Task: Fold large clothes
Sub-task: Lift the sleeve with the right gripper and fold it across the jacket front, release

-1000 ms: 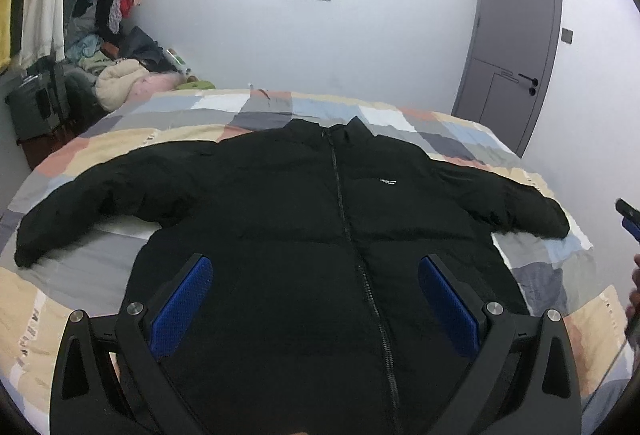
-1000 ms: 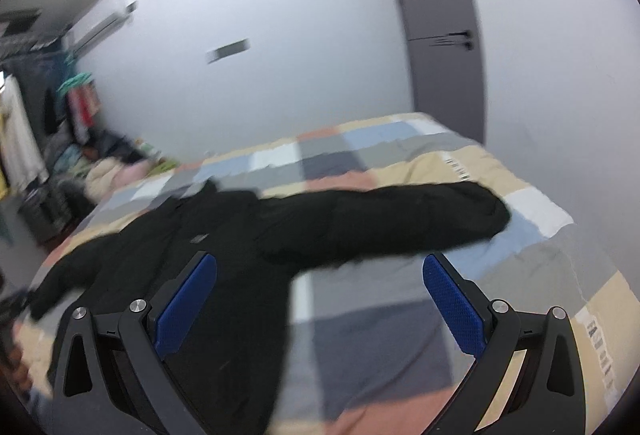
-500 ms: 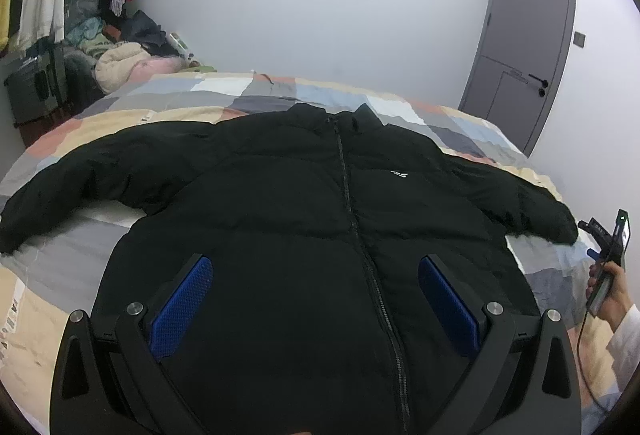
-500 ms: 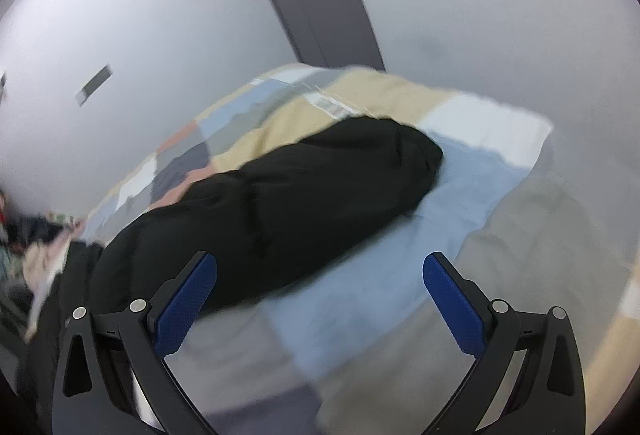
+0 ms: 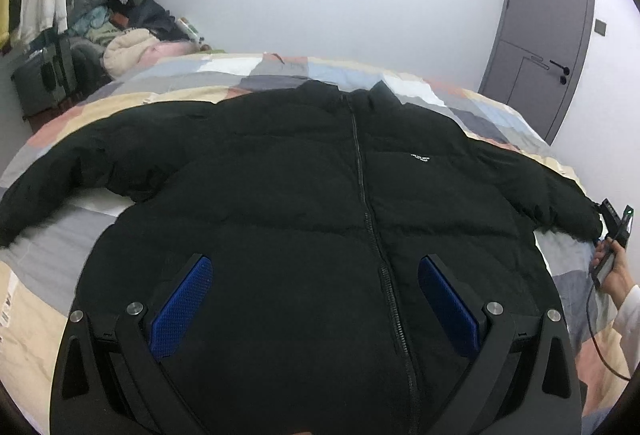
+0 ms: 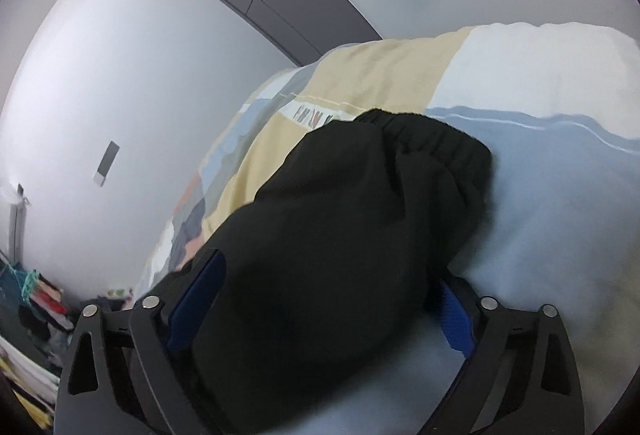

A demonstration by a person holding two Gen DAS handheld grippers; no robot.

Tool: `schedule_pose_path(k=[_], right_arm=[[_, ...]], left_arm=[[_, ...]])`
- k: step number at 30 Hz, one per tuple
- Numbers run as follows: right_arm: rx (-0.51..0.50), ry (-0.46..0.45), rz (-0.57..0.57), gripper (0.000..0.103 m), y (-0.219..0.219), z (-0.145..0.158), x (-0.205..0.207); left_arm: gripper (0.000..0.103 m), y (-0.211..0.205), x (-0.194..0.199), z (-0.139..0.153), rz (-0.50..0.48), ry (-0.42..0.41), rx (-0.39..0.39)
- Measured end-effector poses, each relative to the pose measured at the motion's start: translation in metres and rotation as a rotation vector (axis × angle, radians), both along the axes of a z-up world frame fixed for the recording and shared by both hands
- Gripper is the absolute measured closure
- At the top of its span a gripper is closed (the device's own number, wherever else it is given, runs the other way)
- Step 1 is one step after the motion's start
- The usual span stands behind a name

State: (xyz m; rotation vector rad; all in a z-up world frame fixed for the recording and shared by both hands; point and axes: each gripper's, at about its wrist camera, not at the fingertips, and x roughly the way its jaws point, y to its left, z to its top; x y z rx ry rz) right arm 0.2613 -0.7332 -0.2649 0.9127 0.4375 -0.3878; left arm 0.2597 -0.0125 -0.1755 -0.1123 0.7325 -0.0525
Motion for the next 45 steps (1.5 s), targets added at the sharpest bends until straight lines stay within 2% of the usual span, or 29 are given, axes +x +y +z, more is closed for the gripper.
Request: schedule_pose_path(k=[3,4,5,6,7,8,10,14,19,25,29,34,38,41,45], right_arm=[[0.002,-0.015,-0.007,0.034,-0.004,-0.001,0.008],[0.002,-0.01,-0.003,0.06,-0.004,-0.002,0.011],[0.002,0.003,0.001,0.07,-0.004,-0.002,0.014],[-0.008,0.013,0.004,0.073,-0.004,-0.001,0.015],[-0.046,0.022,0.013,0.084,-0.002,0.004,0.016],[-0.086,0.028,0.02,0.09,0.001,0.011,0.015],[-0.125,0.044,0.02,0.095,0.003,0.019,0.018],[-0.201,0.058,-0.005,0.1,0.005,0.044,0.013],[-0.248,0.04,-0.043,0.101,0.007,0.087,-0.004],[-0.316,0.023,-0.044,0.101,0.031,0.155,-0.005],[-0.364,0.007,-0.008,0.099,0.059,0.204,-0.002],[-0.45,-0.051,0.057,0.098,0.112,0.265,0.004],[-0.532,-0.083,0.103,0.098,0.167,0.304,0.009],[-0.61,-0.109,0.147,0.096,0.212,0.328,0.017],[-0.654,-0.158,0.206,0.094,0.268,0.345,0.026]], left_arm=[[0.0,-0.005,0.006,-0.004,-0.001,0.003,0.019],[0.0,-0.006,0.007,-0.005,-0.002,0.006,0.025],[0.0,-0.008,0.009,-0.007,-0.002,0.008,0.033],[0.0,-0.009,0.009,-0.008,-0.002,0.011,0.037],[0.0,-0.01,0.009,-0.009,0.0,0.015,0.042],[0.0,-0.011,0.01,-0.01,0.002,0.019,0.045],[0.0,-0.013,0.01,-0.01,0.006,0.018,0.049],[0.0,-0.012,0.004,-0.006,0.006,0.0,0.069],[0.0,-0.004,-0.005,0.0,0.003,-0.016,0.052],[0.0,0.013,-0.014,0.007,0.026,-0.024,0.036],[0.0,0.018,-0.022,0.012,0.03,-0.046,0.073],[0.0,0.018,-0.041,0.017,-0.006,-0.09,0.12],[0.0,0.017,-0.052,0.023,-0.035,-0.118,0.118],[0.0,0.02,-0.057,0.026,-0.032,-0.134,0.116],[0.0,0.027,-0.063,0.03,-0.023,-0.153,0.096]])
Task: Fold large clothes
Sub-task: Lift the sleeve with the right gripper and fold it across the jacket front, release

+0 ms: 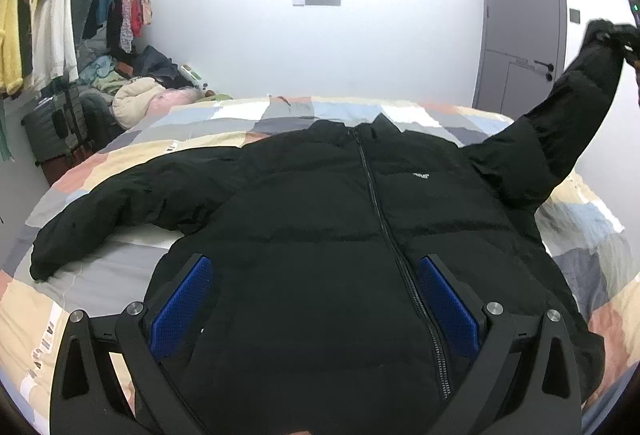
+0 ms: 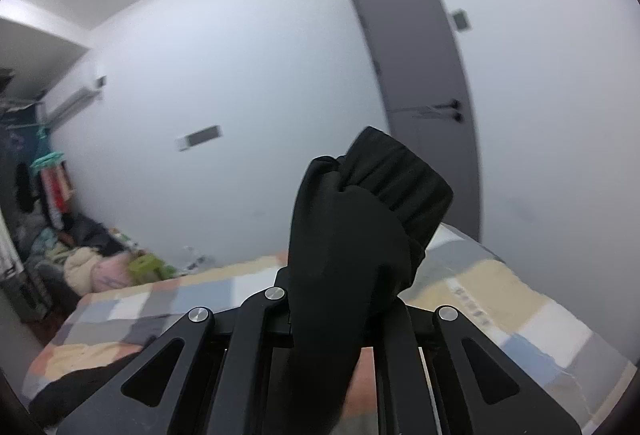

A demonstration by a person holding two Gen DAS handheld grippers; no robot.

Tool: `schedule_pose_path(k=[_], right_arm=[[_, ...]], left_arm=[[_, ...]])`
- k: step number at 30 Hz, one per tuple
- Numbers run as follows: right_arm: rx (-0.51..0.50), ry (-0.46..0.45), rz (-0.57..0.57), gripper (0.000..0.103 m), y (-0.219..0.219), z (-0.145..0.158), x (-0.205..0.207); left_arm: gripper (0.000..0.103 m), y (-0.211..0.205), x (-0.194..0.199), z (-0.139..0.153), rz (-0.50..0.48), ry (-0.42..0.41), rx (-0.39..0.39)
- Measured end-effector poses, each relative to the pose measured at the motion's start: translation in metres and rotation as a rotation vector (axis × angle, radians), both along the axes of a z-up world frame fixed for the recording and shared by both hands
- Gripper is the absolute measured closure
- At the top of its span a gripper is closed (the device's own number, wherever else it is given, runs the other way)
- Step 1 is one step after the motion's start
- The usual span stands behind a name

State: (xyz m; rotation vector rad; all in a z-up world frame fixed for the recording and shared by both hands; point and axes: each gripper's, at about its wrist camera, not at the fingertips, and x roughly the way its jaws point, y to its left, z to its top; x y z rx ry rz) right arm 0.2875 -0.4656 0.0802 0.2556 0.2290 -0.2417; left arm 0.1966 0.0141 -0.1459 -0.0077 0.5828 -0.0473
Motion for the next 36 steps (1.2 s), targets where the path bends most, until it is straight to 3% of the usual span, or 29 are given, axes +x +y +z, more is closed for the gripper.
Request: schedule_pose_path(k=[9,17,25,28,36], right_arm=[[-0.091,-0.045,0.229,0.093,0.147,0.005,0.045],[-0.137,0.011,0.503,0.09,0.282,-0.034,0.079],[-0.198,0.173,0.734,0.086,0.397,-0.11,0.107],[-0.218,0.233,0.787,0.085,0.431,-0.141,0.115],[-0.227,0.408,0.879,0.081,0.47,-0.231,0.116]], left_arm=[[0.0,0.011,-0.018,0.002,-0.017,-0.054,0.0],[0.0,0.032,-0.015,0.003,-0.006,-0.077,-0.048],[0.0,0.072,-0.008,-0.002,0.048,-0.051,-0.143],[0.0,0.08,-0.008,-0.004,0.066,-0.057,-0.132],[0.0,0.09,-0.002,-0.016,0.048,-0.026,-0.179]])
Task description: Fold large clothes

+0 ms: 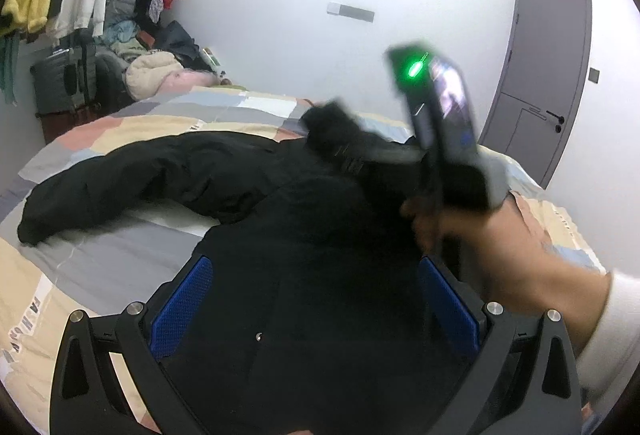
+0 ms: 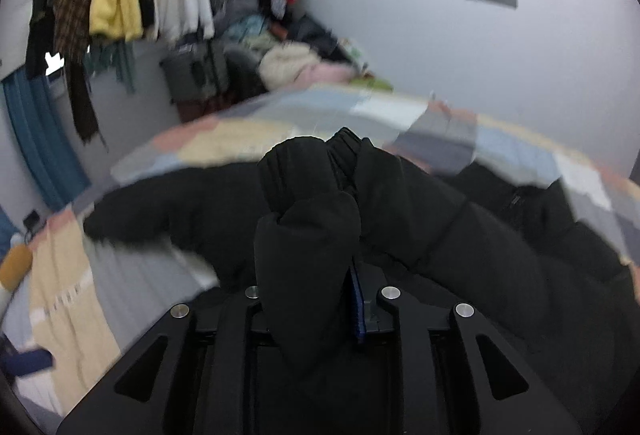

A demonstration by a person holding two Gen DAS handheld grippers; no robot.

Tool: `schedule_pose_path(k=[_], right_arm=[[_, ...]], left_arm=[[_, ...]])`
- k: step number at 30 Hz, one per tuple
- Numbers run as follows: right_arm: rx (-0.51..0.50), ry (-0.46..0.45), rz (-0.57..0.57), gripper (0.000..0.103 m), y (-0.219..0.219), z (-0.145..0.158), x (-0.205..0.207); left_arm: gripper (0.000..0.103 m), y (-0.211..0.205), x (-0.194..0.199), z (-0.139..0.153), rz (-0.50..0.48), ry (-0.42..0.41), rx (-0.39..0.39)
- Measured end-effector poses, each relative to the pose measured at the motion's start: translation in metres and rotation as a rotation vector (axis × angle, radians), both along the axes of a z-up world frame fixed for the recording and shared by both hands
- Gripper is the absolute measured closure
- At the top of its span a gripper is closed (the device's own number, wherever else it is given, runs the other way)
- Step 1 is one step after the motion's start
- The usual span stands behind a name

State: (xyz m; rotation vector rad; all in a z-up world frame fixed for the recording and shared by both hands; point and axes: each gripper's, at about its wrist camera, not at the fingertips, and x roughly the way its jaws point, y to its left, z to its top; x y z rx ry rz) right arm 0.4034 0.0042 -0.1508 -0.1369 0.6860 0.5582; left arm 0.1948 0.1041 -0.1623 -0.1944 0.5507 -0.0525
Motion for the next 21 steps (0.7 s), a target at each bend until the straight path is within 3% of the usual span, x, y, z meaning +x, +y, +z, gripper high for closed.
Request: schedule_pose_path(k=[3,5,6,11,21], right_arm=[[-0.031,0.04,0.025,0.069,0.008,-0.022,-0.003],[-0.014,0.051,0.045,0.036,0.007,-0.026,-0.006],[0.003,0.05,0.057,0.032,0.009,-0.023,-0.007],[0.067,0.016,0.092,0.031,-0.002,0.005,-0.015],[0.102,-0.093,-0.037,0.031,-0.065,0.056,-0.032]], left_arm=[[0.0,0.001,0.001,-0.003,-0.01,0.003,-0.008],[0.0,0.002,0.003,-0.006,-0.013,0.013,-0.014],[0.0,0.002,0.004,-0.007,-0.013,0.016,-0.016],[0.0,0.003,0.007,-0.008,-0.011,0.028,-0.02],[0.0,-0.007,0.004,-0.004,-0.011,0.034,0.025]])
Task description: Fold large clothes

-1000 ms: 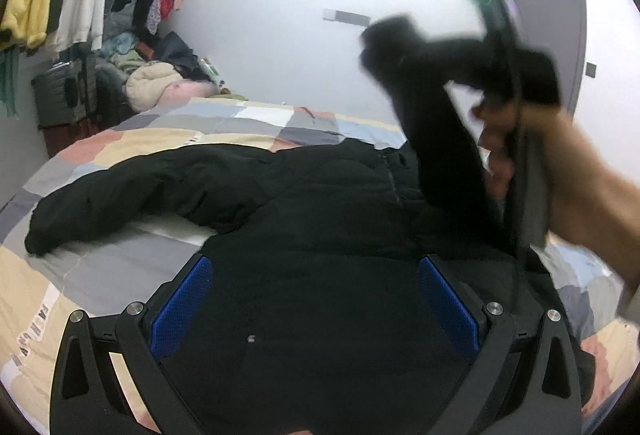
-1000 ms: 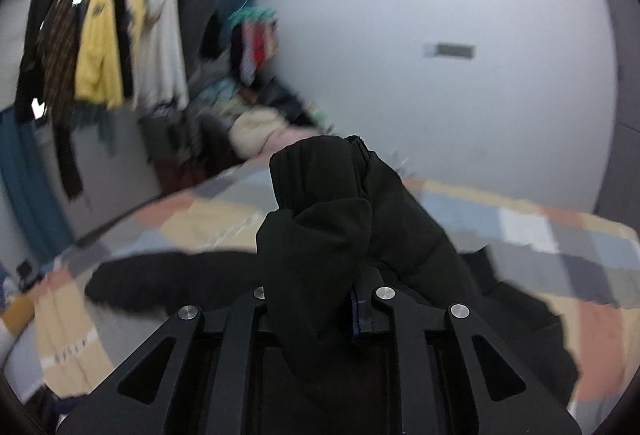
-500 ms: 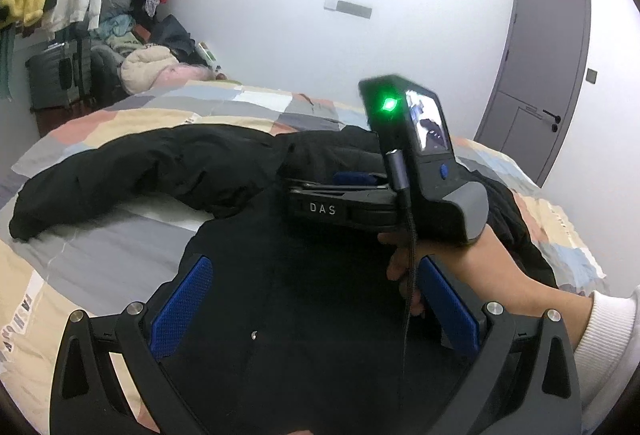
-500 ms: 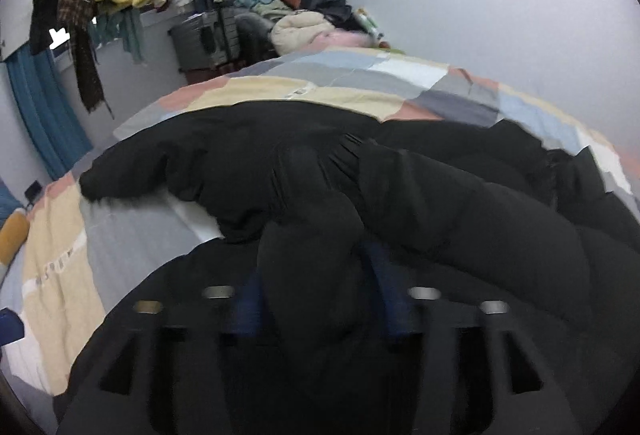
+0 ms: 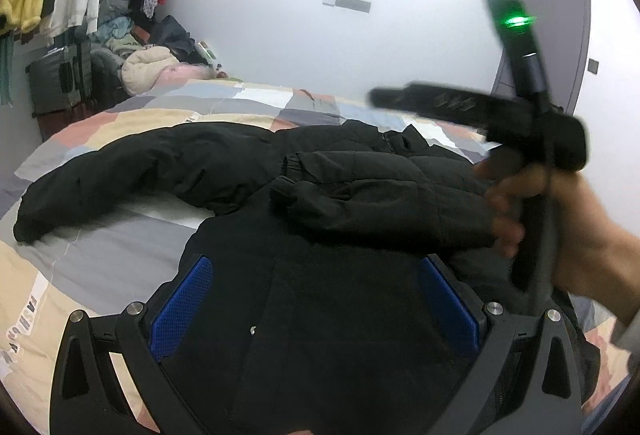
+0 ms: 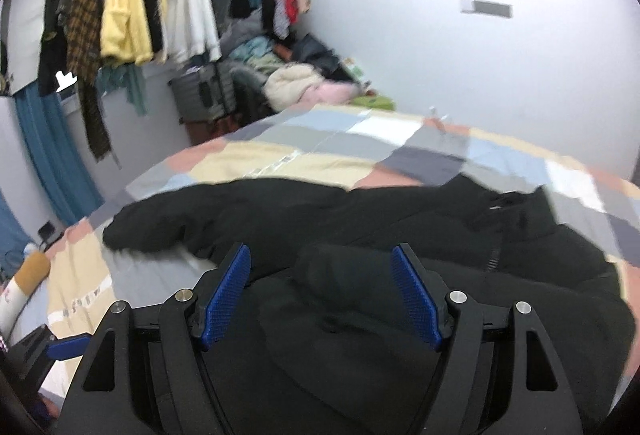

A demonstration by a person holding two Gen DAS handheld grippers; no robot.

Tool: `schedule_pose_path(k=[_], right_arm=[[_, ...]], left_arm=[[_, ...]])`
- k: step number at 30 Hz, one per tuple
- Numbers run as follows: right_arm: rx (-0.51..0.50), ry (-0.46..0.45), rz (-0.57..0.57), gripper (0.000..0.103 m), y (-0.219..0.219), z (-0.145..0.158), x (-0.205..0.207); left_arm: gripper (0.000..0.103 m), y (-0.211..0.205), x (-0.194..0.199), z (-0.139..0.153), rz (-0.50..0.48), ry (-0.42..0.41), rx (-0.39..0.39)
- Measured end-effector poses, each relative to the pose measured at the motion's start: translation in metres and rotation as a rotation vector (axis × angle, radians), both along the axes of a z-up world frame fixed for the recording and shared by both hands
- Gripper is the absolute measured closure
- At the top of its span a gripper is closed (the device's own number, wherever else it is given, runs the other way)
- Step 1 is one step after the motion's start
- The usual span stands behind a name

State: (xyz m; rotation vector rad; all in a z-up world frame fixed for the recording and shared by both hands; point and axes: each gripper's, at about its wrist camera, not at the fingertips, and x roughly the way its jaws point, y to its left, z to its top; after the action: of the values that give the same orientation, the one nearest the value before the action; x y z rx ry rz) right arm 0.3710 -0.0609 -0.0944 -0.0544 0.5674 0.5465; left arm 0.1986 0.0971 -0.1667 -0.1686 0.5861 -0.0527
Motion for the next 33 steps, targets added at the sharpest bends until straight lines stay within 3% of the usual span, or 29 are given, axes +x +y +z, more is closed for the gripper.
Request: schedule_pose_path(k=[6,20,25,30,33], right_arm=[[0.018,-0.046,-0.088,0.031,-0.042,0.023,-0.016],[0.029,-0.122,-0.193,0.031,-0.107,0.053,-0.051],[0.034,-0.09,-0.28,0.031,-0.145,0.038,-0.059],[0.039,-0.009,-0.386,0.032,-0.193,-0.001,-0.064],[0.033,0.043,-0.433,0.041,-0.222,-0.03,-0.068]], left_arm=[[0.0,-0.015,-0.003,0.0,-0.007,-0.001,0.067],[0.0,-0.039,-0.008,0.002,-0.037,0.011,0.113],[0.0,-0.04,-0.009,0.002,-0.05,0.013,0.089],[0.0,-0.039,-0.008,0.001,-0.038,0.021,0.074],[0.0,-0.044,-0.008,0.001,-0.047,0.023,0.083]])
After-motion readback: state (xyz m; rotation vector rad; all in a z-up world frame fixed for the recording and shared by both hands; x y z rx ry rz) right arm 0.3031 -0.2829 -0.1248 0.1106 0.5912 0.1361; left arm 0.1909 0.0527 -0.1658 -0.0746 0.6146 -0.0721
